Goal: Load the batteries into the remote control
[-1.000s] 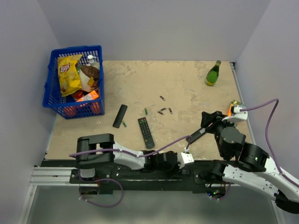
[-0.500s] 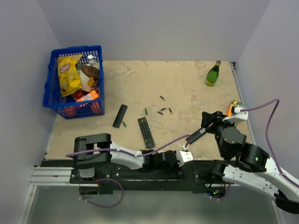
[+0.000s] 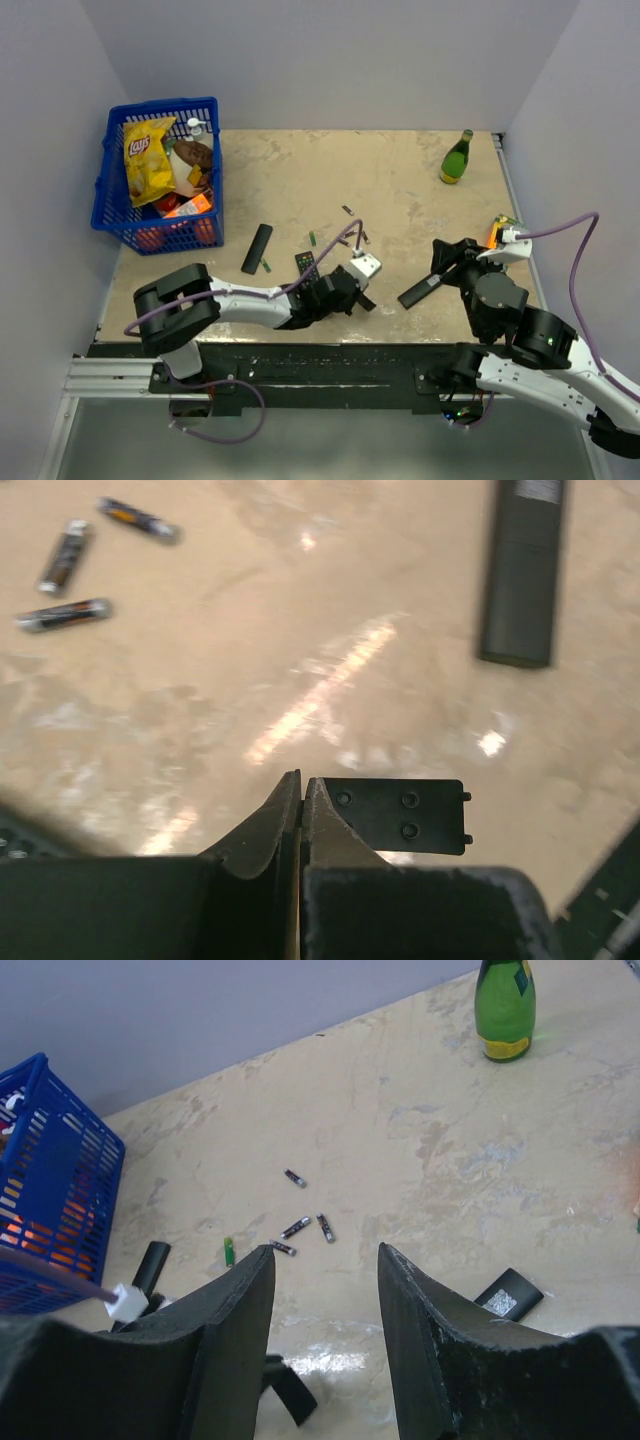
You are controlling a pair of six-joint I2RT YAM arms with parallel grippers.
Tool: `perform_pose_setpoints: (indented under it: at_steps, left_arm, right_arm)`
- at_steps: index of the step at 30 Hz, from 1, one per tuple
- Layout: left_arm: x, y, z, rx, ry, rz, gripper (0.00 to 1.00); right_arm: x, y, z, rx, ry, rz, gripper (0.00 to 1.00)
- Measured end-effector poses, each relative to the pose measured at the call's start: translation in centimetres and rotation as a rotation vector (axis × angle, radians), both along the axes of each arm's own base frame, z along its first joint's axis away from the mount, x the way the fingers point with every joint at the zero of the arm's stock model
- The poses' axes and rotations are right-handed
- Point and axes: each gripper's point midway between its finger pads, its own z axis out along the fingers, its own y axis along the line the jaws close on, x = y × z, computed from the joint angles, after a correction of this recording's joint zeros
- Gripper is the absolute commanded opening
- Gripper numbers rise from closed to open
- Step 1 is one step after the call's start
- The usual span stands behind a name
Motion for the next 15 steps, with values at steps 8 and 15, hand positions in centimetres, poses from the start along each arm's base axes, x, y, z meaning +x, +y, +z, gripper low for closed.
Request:
perform_pose_setpoints:
  at_steps: [8, 15]
  left_arm:
    - [8.6, 3.6, 0.2, 0.066, -0.039, 0.221, 0.0]
    - [12.0, 5.2, -2.7, 0.167, -0.009, 0.29, 0.22]
  right_arm:
    - [0.0, 0.1, -0.1, -0.002, 0.002, 0.004, 0.49]
    - [0.2, 1.1, -0.6, -0.024, 0.023, 0.031, 0.5]
